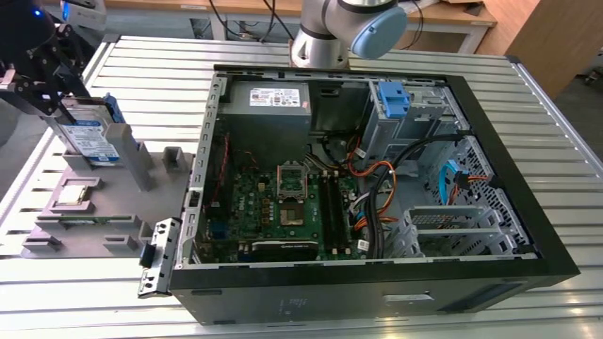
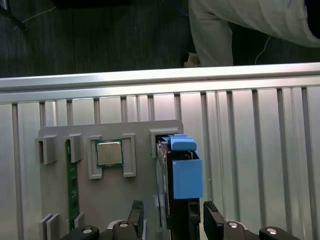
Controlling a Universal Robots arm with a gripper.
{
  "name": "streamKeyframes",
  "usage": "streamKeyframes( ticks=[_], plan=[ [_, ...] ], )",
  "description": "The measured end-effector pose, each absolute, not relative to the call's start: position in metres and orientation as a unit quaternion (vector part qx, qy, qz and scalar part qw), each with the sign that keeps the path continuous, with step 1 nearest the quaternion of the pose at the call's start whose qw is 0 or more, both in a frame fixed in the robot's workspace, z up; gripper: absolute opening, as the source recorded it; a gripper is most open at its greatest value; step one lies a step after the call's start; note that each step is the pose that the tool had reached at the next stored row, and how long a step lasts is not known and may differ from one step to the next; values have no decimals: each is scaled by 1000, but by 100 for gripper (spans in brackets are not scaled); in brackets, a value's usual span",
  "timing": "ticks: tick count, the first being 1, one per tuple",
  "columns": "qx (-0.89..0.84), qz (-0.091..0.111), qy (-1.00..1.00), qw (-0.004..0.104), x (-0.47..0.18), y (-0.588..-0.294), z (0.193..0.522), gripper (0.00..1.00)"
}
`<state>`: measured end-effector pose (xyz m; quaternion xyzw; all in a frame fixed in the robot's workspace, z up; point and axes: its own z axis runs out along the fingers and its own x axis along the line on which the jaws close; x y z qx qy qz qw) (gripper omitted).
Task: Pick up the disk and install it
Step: 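Pick up the disk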
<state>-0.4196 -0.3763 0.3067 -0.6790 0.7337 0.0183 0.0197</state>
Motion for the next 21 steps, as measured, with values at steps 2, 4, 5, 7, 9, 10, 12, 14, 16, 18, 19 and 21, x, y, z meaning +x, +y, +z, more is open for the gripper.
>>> streamKeyframes(
  ticks=[2,4,5,7,9,10,12,14,16,18,19,21],
  plan=[
    [-679,18,734,20,-420,-376,307,59],
    [-679,22,734,16,-419,-376,306,59],
    [-679,26,734,11,-419,-376,306,59],
    [-678,33,734,4,-419,-376,306,59],
    [-678,33,734,4,-419,-376,306,59],
    [-678,34,734,4,-419,-376,306,59],
    [-679,34,734,3,-419,-376,306,59],
    [-683,34,730,3,-419,-376,306,59],
    [-691,34,722,3,-419,-376,306,59],
    [-698,34,715,2,-419,-376,306,59],
    [-701,34,712,2,-418,-376,306,59],
    [-704,34,710,2,-418,-376,306,59]
  ],
)
